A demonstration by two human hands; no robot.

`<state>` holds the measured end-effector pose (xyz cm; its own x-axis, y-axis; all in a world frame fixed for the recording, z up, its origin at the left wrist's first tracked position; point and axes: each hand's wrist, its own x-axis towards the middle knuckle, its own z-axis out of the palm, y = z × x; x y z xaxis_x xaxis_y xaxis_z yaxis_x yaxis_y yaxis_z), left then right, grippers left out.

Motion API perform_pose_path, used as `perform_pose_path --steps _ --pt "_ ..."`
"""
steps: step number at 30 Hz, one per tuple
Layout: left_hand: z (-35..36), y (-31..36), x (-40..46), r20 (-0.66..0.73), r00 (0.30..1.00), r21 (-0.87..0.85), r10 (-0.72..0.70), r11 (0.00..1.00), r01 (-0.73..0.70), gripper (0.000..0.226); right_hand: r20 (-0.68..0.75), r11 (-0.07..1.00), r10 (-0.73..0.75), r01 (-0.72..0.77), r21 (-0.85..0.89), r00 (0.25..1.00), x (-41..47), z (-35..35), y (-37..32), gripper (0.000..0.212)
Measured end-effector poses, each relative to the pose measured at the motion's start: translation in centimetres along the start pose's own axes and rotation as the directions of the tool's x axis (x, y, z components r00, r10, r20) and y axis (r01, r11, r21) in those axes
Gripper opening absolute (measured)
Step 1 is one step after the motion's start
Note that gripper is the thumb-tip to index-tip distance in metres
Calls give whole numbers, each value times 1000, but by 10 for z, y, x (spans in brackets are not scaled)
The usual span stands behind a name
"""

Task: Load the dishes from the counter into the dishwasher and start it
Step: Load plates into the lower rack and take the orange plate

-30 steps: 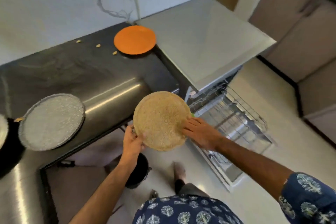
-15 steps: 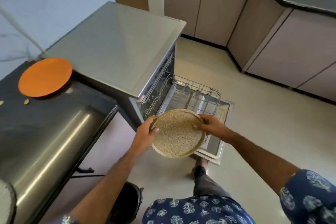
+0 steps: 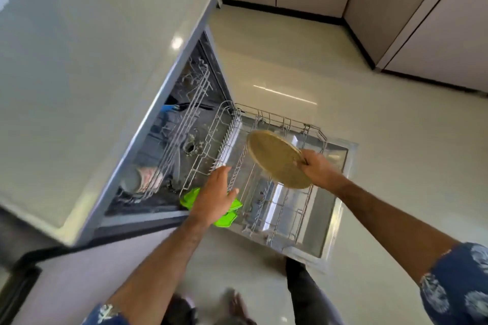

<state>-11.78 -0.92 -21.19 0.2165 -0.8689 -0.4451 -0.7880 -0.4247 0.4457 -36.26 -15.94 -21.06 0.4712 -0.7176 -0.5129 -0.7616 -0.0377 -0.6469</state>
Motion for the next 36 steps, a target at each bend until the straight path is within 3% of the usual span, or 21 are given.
perform_pose_path --steps 5,8,12,18,24,29,36 --pt "72 -35 100 -51 998 251 22 968 -9 61 -112 980 -102 80 -181 989 133 3 38 38" --pt "101 -60 158 -41 998 350 -39 935 51 74 -132 970 -186 161 -182 974 198 13 40 31" --pt "127 -93 223 -81 985 367 -155 914 174 92 -170 963 -232 201 -182 958 262 33 34 27" --pt "146 -123 278 -67 983 433 -170 883 182 104 -197 933 -308 254 -256 931 327 66 18 27" --pt "148 -139 306 -42 963 386 -268 884 263 127 -199 901 -367 293 -321 909 351 64 -3 33" --pt "149 -140 320 20 956 351 -291 898 266 132 -205 898 -365 286 -333 908 367 40 -16 34" --pt "153 -147 324 -28 962 321 -273 909 267 130 -114 864 -402 336 -375 908 381 51 -16 31"
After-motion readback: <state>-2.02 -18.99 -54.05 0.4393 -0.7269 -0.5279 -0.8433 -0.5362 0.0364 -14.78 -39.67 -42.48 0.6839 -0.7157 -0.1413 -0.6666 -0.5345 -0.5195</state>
